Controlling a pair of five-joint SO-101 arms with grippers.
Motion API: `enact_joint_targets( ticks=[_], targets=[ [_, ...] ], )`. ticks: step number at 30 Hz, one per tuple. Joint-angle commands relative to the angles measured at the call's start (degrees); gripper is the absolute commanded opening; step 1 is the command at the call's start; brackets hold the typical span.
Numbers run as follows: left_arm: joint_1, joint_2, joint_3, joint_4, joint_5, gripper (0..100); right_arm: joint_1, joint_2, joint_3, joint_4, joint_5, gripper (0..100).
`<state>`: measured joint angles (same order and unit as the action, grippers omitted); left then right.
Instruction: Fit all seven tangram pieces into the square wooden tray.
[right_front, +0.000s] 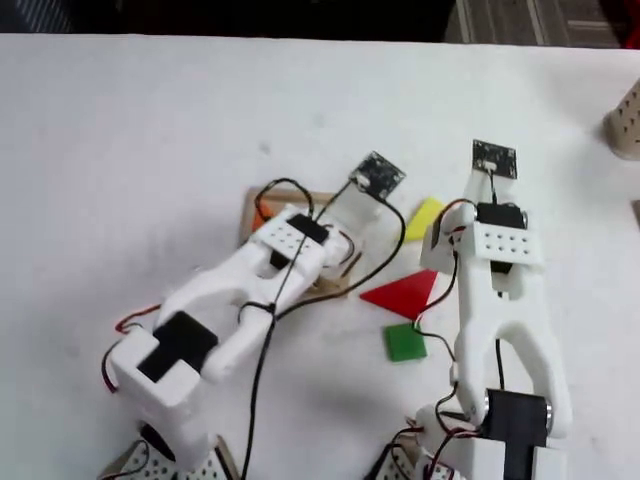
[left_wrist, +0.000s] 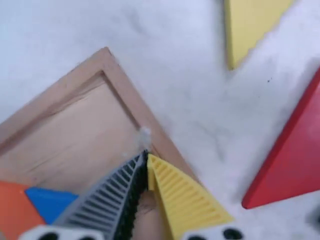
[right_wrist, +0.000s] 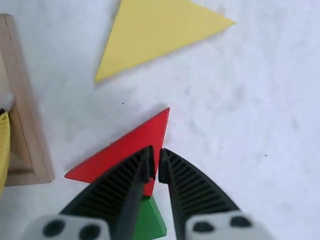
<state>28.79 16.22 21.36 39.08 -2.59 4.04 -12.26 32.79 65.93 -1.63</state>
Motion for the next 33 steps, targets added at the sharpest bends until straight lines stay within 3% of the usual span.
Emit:
enact_joint_targets(
  ticks=[1, 5, 13, 20, 33],
  targets=[
    [1.0, -2.2, -1.2, 1.5, -0.7, 2, 0.3, -2.5, -0.2, -0.7, 1.6, 1.8],
    [0.0, -9.3, 1.2, 1.6, 1.1, 2, 0.1, -2.5, 0.3, -0.8, 1.8, 1.8],
    [4.8, -22.1, 19.7, -4.5, 1.2, 2, 0.0, -2.5, 0.6, -0.9, 1.9, 1.8],
    [8.2, -19.6, 20.2, -5.6, 1.2, 2, 0.0, -2.5, 0.6, -0.9, 1.9, 1.8],
    [5.4, -16.4, 19.9, -7.5, 1.2, 2, 0.0, -2.5, 0.6, -0.9, 1.9, 1.8]
  ],
)
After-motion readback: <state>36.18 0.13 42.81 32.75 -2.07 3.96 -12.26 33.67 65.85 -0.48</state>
